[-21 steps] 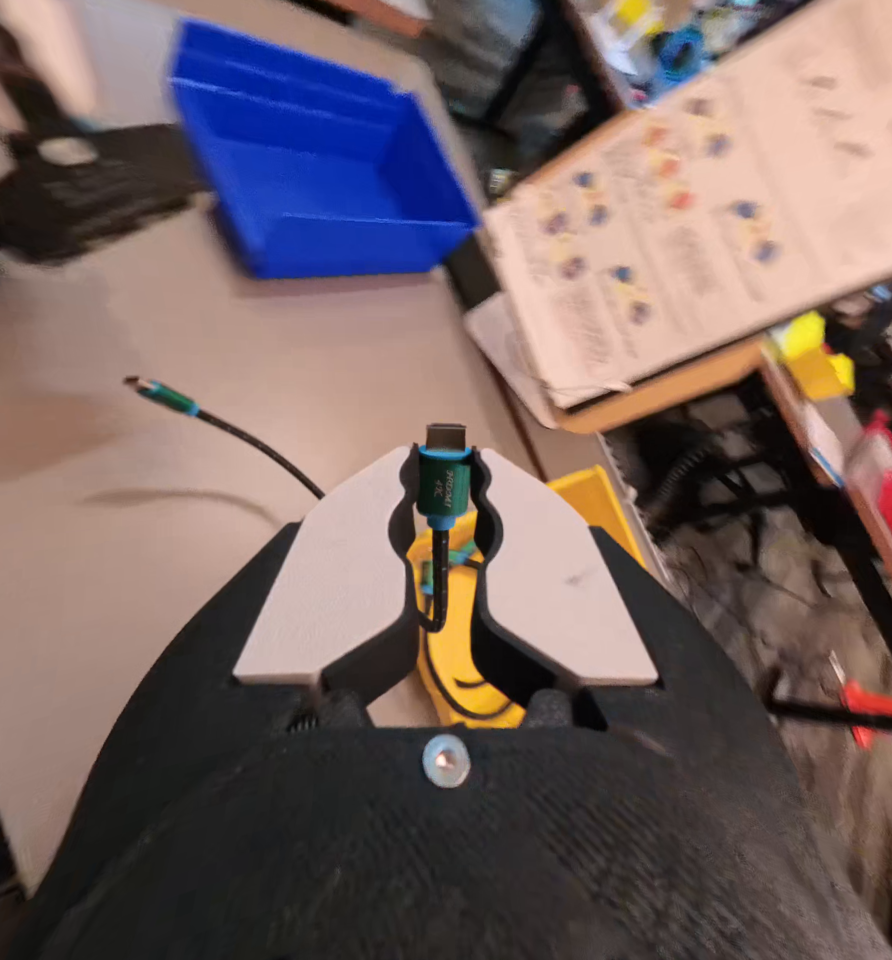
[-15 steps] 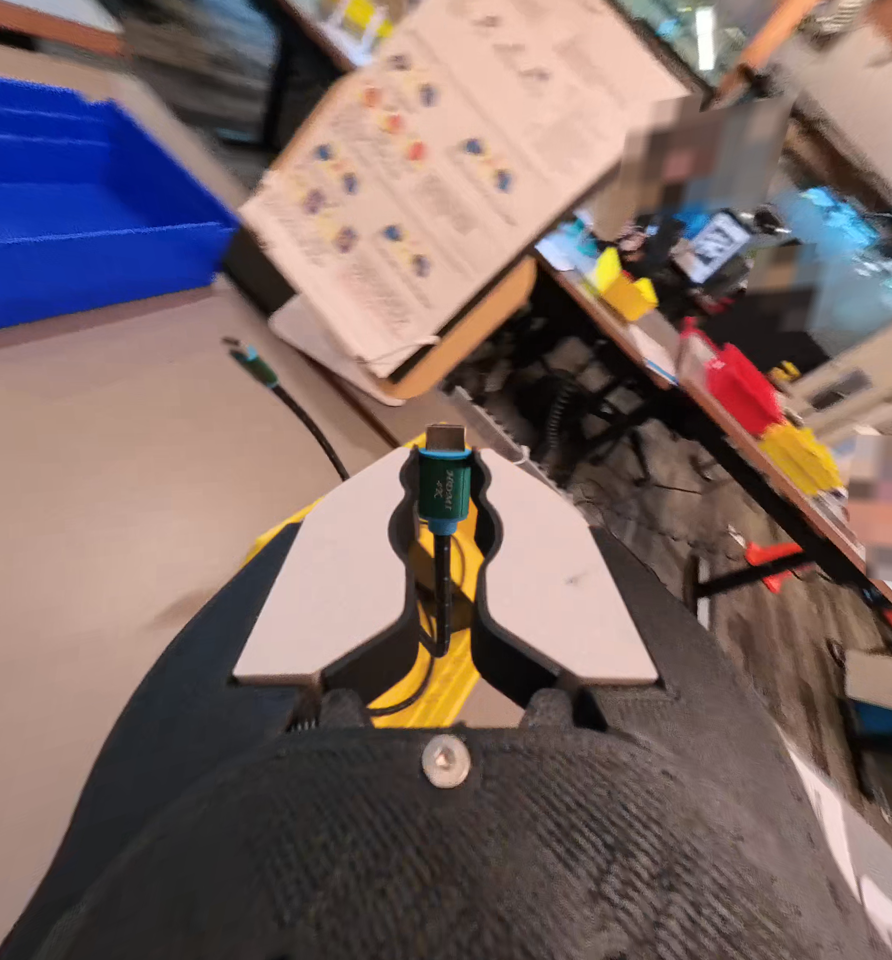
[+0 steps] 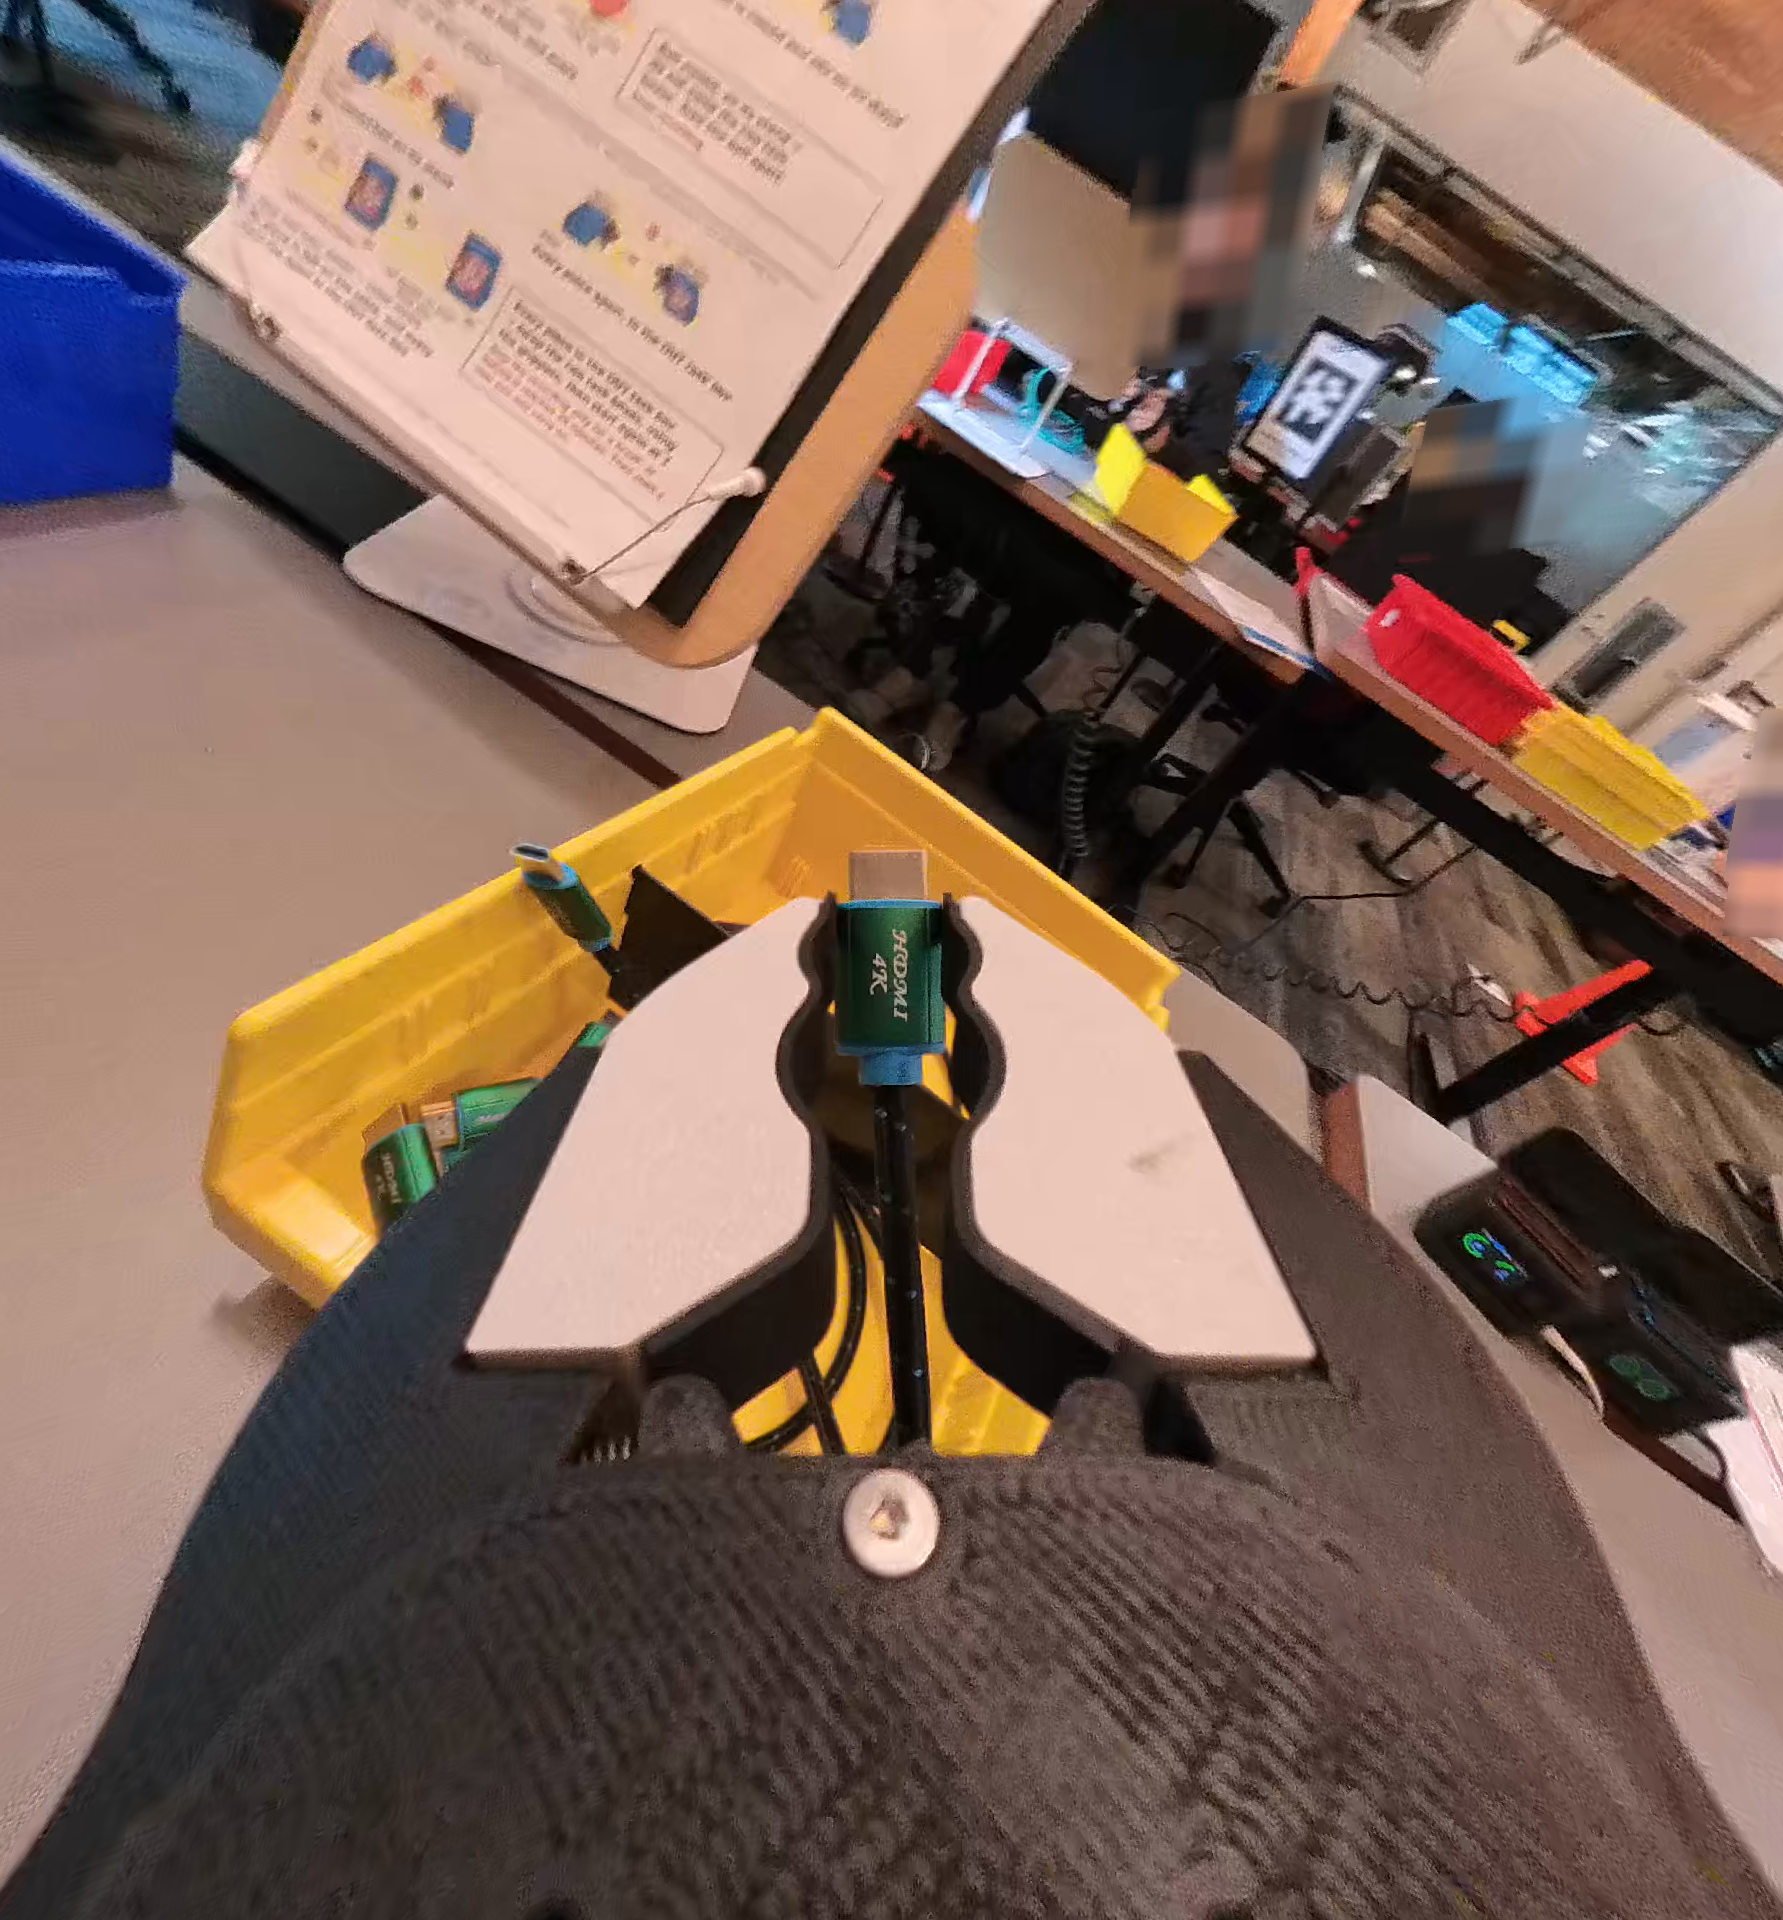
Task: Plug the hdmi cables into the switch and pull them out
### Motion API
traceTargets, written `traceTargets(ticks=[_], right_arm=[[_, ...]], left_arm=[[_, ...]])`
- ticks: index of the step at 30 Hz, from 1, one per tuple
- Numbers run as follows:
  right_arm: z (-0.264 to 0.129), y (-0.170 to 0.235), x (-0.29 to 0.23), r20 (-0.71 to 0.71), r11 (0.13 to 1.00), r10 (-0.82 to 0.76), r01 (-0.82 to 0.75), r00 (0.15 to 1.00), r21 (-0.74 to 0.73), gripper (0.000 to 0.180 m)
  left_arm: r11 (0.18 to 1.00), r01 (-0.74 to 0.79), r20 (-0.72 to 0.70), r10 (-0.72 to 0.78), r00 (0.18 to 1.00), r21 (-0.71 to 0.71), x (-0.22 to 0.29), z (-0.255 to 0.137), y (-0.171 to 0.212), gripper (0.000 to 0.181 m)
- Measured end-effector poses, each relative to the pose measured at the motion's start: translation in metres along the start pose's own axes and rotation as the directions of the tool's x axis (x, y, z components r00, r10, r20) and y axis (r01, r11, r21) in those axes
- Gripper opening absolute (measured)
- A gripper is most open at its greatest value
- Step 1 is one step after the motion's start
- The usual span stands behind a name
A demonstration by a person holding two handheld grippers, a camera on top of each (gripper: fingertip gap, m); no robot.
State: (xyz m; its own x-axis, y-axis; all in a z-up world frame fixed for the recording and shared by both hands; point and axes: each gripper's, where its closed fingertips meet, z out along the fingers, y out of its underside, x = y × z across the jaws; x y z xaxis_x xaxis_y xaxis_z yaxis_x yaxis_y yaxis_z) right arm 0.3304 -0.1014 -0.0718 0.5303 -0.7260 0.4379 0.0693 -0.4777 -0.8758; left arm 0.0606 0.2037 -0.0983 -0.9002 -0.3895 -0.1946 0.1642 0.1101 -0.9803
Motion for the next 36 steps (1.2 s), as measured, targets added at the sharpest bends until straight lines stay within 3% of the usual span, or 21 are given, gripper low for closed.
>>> traceTargets(ticks=[5, 9, 15, 18, 22, 29, 31, 34, 36], right_arm=[[0.020, -0.030, 0.018, -0.070, 0.997, -0.053, 0.056, 0.996, 0.044, 0.020], [0.016, -0.052, 0.026, -0.145, 0.978, -0.030, 0.059, 0.989, 0.199, 0.019], [0.019, 0.003, -0.063, 0.181, 0.987, -0.144, 0.127, 0.973, 0.101, 0.016], [0.014, 0.041, -0.107, 0.419, 0.993, -0.048, 0.087, 0.907, -0.074, 0.025], [0.015, 0.059, -0.097, 0.349, 0.978, -0.075, 0.138, 0.934, -0.158, 0.033], [-0.014, 0.008, -0.125, 0.412, 0.998, 0.025, 0.004, 0.911, -0.068, 0.046], [-0.033, -0.018, -0.158, 0.502, 1.000, 0.020, -0.020, 0.865, -0.007, 0.053], [-0.073, -0.063, -0.229, 0.696, 0.984, 0.052, -0.155, 0.716, 0.085, 0.062], [-0.093, -0.088, -0.268, 0.796, 0.948, 0.184, -0.318, 0.577, 0.010, 0.075]], left_arm=[[1.000, 0.005, -0.023, -0.005, 1.000, -0.012, 0.003, 0.007, 0.003, 0.021], [1.000, 0.005, -0.037, -0.006, 0.999, -0.015, 0.005, 0.012, 0.005, 0.021], [1.000, 0.004, -0.034, -0.005, 0.999, -0.006, 0.004, 0.010, 0.003, 0.021], [1.000, 0.008, -0.019, -0.008, 1.000, 0.004, 0.001, 0.009, 0.002, 0.021], [1.000, 0.015, -0.015, -0.015, 1.000, 0.015, 0.000, 0.010, 0.001, 0.021], [1.000, 0.015, -0.024, -0.014, 1.000, 0.012, 0.002, 0.014, 0.001, 0.021], [1.000, 0.016, -0.026, -0.016, 1.000, 0.015, 0.003, 0.016, 0.001, 0.021], [1.000, 0.008, -0.038, -0.008, 0.999, 0.012, 0.005, 0.020, 0.000, 0.021], [1.000, -0.008, -0.044, 0.008, 0.999, 0.007, 0.008, 0.023, -0.003, 0.021]])
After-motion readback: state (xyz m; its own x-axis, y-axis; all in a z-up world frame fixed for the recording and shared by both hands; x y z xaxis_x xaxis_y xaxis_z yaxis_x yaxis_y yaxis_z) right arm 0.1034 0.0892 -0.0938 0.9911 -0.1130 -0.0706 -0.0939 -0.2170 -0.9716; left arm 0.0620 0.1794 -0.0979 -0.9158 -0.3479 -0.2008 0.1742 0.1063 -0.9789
